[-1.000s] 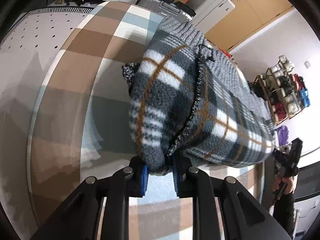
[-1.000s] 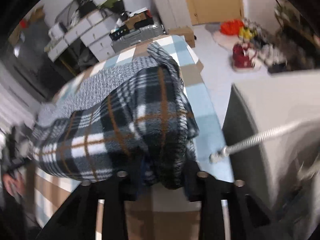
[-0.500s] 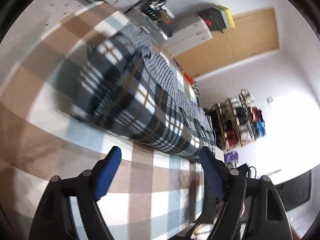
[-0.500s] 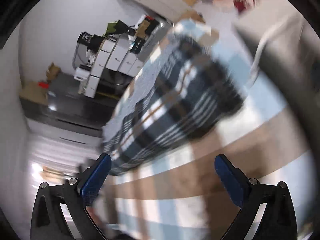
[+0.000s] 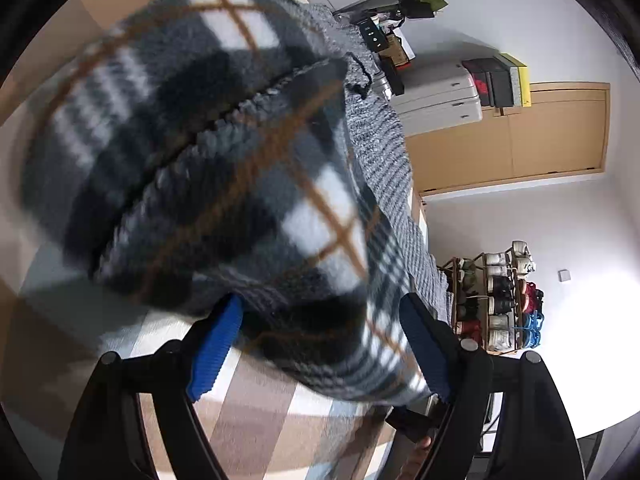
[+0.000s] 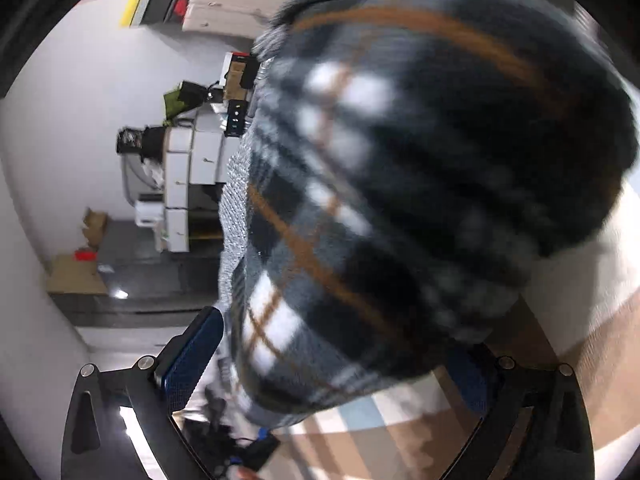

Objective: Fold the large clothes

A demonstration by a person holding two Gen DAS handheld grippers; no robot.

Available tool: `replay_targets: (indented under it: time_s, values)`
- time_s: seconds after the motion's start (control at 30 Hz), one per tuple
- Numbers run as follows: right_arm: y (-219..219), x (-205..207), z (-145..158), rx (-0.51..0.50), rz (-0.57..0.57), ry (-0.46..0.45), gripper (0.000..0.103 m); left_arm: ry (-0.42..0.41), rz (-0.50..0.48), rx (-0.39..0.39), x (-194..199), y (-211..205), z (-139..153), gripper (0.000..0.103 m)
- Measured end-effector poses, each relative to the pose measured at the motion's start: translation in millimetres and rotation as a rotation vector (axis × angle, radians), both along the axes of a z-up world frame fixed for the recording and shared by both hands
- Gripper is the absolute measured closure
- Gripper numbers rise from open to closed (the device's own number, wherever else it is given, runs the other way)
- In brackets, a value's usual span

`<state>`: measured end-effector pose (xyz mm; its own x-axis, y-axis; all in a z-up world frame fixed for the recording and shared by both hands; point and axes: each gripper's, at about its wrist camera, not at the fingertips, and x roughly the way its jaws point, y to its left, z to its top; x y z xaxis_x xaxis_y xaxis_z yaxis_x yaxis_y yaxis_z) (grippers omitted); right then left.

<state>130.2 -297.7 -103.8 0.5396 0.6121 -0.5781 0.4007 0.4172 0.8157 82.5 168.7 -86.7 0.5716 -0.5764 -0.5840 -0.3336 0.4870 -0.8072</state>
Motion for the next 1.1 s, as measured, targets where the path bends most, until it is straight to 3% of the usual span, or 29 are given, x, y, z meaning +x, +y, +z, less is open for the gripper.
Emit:
replay_targets:
  time_s: [0.07, 0.1, 0.13, 0.17, 0.2, 0.3, 0.4, 0.6, 0.73, 1.0, 1.1]
  values:
    - [5, 6, 5, -0.081, -0.003, -0.027, 0.002, 0.014, -0.014, 0.032, 3, -3, 1, 0.026]
    - [9, 6, 6, -0.111, -0.011, -0.036, 0.009, 0.019, -0.026, 0.051, 5, -3, 2, 0.027]
    - [10, 7, 7, -0.147, -0.018, -0.034, 0.033, 0.013, -0.04, 0.069, 6, -4, 5, 0.03]
    - [11, 8, 7, -0.197, -0.021, -0.021, 0.049, 0.019, -0.058, 0.111, 7, -7, 8, 0.057]
    - [11, 8, 7, -0.207, -0.021, -0.021, 0.055, 0.03, -0.086, 0.191, 10, -11, 11, 0.084]
    - [15, 10, 9, -0.257, -0.007, -0.064, 0.066, -0.021, -0.117, 0.26, 7, -16, 17, 0.093]
    - [29, 10, 22, -0.396, 0.049, -0.097, 0.073, -0.046, -0.109, 0.345, 0, -22, 23, 0.094]
    - [49, 12, 38, -0.582, 0.159, -0.115, 0.075, -0.104, -0.16, 0.519, -8, -34, 33, 0.095]
    - [63, 8, 45, -0.716, 0.244, -0.123, 0.076, -0.095, -0.174, 0.522, -12, -31, 27, 0.095]
    - [63, -10, 45, -0.674, 0.328, -0.111, 0.076, -0.109, -0.201, 0.589, -29, -42, 31, 0.095]
    - [61, -19, 44, -0.65, 0.336, -0.119, 0.076, -0.104, -0.203, 0.558, -43, -41, 30, 0.095]
